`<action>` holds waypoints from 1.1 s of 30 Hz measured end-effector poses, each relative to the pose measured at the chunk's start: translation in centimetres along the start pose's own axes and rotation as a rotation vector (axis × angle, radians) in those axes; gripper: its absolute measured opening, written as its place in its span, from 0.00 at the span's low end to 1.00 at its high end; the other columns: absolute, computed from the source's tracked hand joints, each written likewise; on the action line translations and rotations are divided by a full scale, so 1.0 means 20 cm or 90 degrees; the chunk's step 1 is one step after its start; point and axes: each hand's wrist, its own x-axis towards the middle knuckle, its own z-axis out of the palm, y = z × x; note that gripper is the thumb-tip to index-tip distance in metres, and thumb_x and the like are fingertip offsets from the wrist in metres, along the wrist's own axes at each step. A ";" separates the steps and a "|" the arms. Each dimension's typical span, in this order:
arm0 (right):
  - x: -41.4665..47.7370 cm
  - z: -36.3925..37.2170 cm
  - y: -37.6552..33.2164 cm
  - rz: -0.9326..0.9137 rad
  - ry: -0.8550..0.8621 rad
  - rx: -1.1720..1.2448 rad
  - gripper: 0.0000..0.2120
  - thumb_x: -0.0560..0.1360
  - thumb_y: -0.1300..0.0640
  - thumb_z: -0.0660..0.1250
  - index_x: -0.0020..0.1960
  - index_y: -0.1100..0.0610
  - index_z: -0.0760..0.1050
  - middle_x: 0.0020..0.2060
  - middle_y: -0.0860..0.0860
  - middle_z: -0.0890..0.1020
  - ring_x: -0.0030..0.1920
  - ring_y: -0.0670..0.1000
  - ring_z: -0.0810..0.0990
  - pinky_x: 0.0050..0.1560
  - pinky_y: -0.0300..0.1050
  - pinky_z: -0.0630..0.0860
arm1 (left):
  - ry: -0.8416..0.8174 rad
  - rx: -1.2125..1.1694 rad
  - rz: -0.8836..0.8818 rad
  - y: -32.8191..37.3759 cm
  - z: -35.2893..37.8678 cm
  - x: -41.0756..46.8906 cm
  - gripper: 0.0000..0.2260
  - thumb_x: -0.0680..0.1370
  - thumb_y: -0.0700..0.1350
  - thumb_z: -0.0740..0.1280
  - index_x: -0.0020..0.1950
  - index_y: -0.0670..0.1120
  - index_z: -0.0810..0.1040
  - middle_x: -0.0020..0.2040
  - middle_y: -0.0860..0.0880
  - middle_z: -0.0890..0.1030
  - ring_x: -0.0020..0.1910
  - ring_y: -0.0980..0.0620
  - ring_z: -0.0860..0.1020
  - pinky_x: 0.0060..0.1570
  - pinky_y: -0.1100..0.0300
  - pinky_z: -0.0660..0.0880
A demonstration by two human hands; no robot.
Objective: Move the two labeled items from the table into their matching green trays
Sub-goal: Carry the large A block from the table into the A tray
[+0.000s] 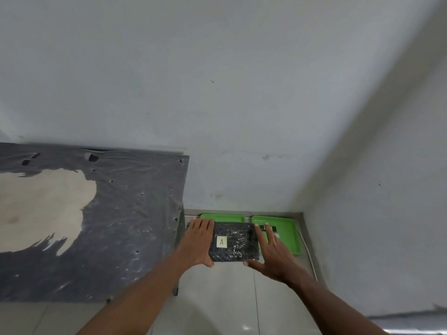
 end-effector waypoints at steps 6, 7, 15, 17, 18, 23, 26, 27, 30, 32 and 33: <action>0.00 0.10 0.38 0.012 -0.067 -0.015 0.54 0.68 0.23 0.56 0.77 0.50 0.33 0.77 0.66 0.45 0.77 0.65 0.52 0.75 0.60 0.55 | -0.039 -0.039 -0.036 0.32 0.18 0.22 0.59 0.60 0.67 0.76 0.78 0.39 0.51 0.71 0.43 0.64 0.71 0.42 0.63 0.79 0.44 0.52; 0.02 0.11 0.44 0.017 -0.074 -0.015 0.54 0.68 0.23 0.57 0.77 0.51 0.34 0.77 0.66 0.45 0.77 0.65 0.52 0.75 0.60 0.55 | -0.044 -0.050 -0.044 0.37 0.22 0.25 0.61 0.60 0.67 0.76 0.79 0.40 0.49 0.71 0.42 0.64 0.71 0.41 0.63 0.79 0.44 0.52; 0.22 0.34 0.78 0.028 -0.104 -0.008 0.54 0.68 0.23 0.58 0.78 0.52 0.35 0.77 0.65 0.43 0.77 0.65 0.51 0.76 0.59 0.54 | -0.076 -0.075 -0.028 0.37 0.48 0.55 0.58 0.59 0.64 0.77 0.78 0.42 0.52 0.69 0.44 0.65 0.70 0.43 0.64 0.78 0.43 0.50; 0.31 0.45 0.83 0.036 -0.103 0.002 0.53 0.68 0.23 0.56 0.78 0.51 0.36 0.78 0.65 0.43 0.77 0.64 0.50 0.76 0.59 0.54 | -0.086 -0.075 -0.017 0.31 0.60 0.64 0.56 0.59 0.63 0.77 0.78 0.42 0.54 0.69 0.45 0.65 0.71 0.45 0.64 0.79 0.43 0.49; 0.36 0.51 0.85 0.041 -0.100 0.008 0.53 0.68 0.22 0.55 0.78 0.51 0.36 0.78 0.64 0.43 0.78 0.64 0.50 0.76 0.59 0.54 | -0.089 -0.073 -0.015 0.29 0.66 0.69 0.56 0.60 0.64 0.77 0.78 0.42 0.53 0.70 0.45 0.65 0.71 0.45 0.63 0.79 0.42 0.48; 0.73 0.95 0.94 0.032 -0.085 0.020 0.52 0.69 0.23 0.56 0.78 0.52 0.39 0.78 0.64 0.48 0.77 0.62 0.52 0.75 0.60 0.56 | -0.080 -0.074 -0.021 0.17 1.12 0.96 0.55 0.62 0.62 0.76 0.78 0.42 0.52 0.71 0.45 0.64 0.73 0.45 0.61 0.79 0.41 0.45; 0.94 1.27 0.99 0.016 -0.042 0.040 0.50 0.69 0.24 0.57 0.77 0.53 0.44 0.77 0.62 0.56 0.75 0.61 0.60 0.74 0.59 0.61 | -0.068 -0.054 -0.018 0.10 1.44 1.12 0.54 0.63 0.61 0.76 0.78 0.42 0.51 0.72 0.43 0.62 0.75 0.43 0.59 0.78 0.39 0.46; 1.01 1.37 1.00 0.009 -0.032 0.040 0.50 0.69 0.24 0.57 0.78 0.53 0.44 0.77 0.61 0.58 0.75 0.60 0.61 0.74 0.59 0.63 | -0.059 -0.052 -0.020 0.07 1.55 1.17 0.54 0.63 0.60 0.76 0.78 0.41 0.51 0.73 0.43 0.62 0.75 0.42 0.58 0.78 0.38 0.46; 1.22 1.70 1.06 -0.013 -0.006 0.029 0.50 0.70 0.24 0.55 0.78 0.54 0.44 0.75 0.59 0.62 0.72 0.58 0.66 0.70 0.57 0.69 | -0.052 -0.047 -0.026 -0.02 1.88 1.32 0.53 0.63 0.59 0.76 0.78 0.41 0.51 0.73 0.42 0.62 0.76 0.40 0.58 0.77 0.37 0.49; 1.35 1.90 1.10 -0.025 0.015 0.018 0.49 0.70 0.25 0.55 0.78 0.55 0.44 0.73 0.58 0.64 0.70 0.57 0.68 0.68 0.55 0.71 | -0.044 -0.019 -0.032 -0.08 2.07 1.42 0.54 0.62 0.59 0.76 0.78 0.41 0.52 0.73 0.41 0.62 0.75 0.40 0.59 0.76 0.38 0.52; 1.40 1.99 1.12 -0.029 0.021 0.014 0.49 0.71 0.26 0.56 0.78 0.56 0.44 0.74 0.58 0.64 0.70 0.58 0.68 0.68 0.55 0.71 | -0.044 -0.007 -0.036 -0.11 2.16 1.46 0.54 0.62 0.59 0.76 0.78 0.41 0.52 0.73 0.41 0.63 0.75 0.39 0.60 0.76 0.38 0.53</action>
